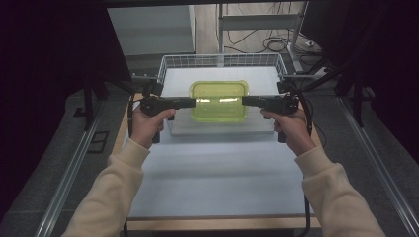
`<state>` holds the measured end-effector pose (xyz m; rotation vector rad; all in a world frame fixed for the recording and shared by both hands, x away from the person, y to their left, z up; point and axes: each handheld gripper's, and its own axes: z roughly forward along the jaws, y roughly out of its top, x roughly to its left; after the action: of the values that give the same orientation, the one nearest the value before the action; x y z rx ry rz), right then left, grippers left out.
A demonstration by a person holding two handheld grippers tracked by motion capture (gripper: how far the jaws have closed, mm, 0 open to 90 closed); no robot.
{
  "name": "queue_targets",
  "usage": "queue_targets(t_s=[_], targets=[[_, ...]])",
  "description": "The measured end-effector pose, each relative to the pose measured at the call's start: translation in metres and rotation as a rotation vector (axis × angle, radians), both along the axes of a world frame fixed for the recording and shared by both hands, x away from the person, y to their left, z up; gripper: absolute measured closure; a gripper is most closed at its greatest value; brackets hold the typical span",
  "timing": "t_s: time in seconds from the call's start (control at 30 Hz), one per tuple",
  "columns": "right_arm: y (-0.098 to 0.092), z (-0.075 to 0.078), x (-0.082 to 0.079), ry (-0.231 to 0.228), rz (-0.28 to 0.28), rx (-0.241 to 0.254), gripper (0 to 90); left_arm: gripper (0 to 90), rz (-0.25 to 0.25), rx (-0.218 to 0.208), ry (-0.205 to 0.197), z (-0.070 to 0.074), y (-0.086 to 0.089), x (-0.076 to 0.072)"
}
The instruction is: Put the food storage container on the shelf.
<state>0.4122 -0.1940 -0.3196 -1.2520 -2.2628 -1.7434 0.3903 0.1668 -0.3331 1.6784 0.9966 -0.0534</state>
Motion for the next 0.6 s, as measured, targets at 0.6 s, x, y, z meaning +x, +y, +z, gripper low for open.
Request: queue_targets(t_s=[0.6], targets=[[0.005,0.017,0.041,0.042,-0.044,0.009,80.6,81.0,0.026,0.014,0.009,0.021,0.0,0.043]])
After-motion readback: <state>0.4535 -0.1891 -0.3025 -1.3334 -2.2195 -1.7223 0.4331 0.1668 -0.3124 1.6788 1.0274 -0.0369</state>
